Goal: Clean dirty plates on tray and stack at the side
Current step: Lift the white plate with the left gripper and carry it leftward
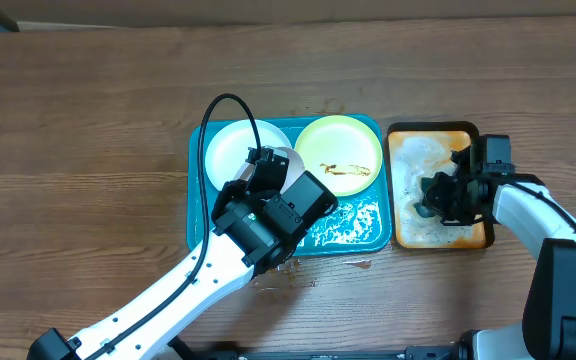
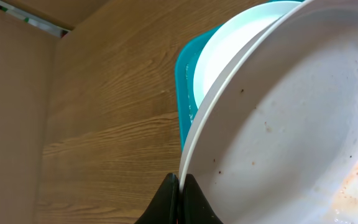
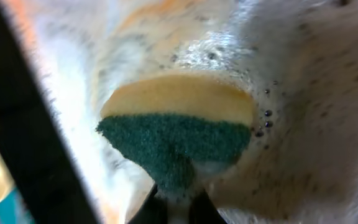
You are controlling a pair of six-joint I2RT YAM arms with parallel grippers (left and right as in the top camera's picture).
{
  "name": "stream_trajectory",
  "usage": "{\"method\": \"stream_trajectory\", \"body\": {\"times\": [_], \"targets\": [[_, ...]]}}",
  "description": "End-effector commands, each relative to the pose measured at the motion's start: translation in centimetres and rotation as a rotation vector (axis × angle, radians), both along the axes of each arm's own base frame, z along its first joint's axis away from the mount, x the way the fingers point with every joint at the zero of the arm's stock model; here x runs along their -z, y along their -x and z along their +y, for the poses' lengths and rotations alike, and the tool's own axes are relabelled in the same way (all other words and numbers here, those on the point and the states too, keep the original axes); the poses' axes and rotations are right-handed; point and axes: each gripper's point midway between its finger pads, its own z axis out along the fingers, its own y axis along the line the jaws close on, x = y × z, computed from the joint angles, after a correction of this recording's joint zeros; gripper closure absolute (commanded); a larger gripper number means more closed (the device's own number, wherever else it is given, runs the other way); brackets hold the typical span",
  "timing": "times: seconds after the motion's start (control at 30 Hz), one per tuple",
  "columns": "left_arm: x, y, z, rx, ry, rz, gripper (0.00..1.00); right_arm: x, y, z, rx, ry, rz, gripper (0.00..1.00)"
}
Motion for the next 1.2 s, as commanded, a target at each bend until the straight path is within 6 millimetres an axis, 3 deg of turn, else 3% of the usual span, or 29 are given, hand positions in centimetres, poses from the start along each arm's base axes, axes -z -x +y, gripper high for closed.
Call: {"method": "stream_trajectory", "body": {"times": [0.0,0.1,0.27,0.53,0.8,0.97,1.17], "targets": [[-1.4,-0.2,0.2,-0.023,0.018,-0.052,0.96,-3.4,-2.5,1.7,-0.038,-0.11,-0.082,0.96],[-1.4,-0.1,0.2,-0.022,0.014,-0.049,0.96,-4.7,-3.1,1.7,-0.05,-0.107,-0.097,0.96],[-1.4,-0.1,0.2,-0.022,0.015,-0.049,0.96,-4.4,-2.7,1.7,-0.033,-0.114,-0.079,0.96],[-1.3,0.0,0.1,-0.02,0.023,-0.041,0.96,-1.5,-1.0,1.5,0.016,-0.109,-0.038,0.96],[-1.3,0.0,0.1,-0.019,0.022,-0.041,0.96,2.4,2.4,-2.4,0.202,0.095,0.099,0.96],[-1.5,-0.1,0.3,-0.025,0.009,-0.055,0.96,2.1,2.0,-2.1,0.139,0.09,0.067,0.96],[-1.7,-0.2,0.5,-0.03,0.001,-0.068,0.96,-0.3,0.7,-0.8,-0.001,0.044,0.016,0.96]]}}
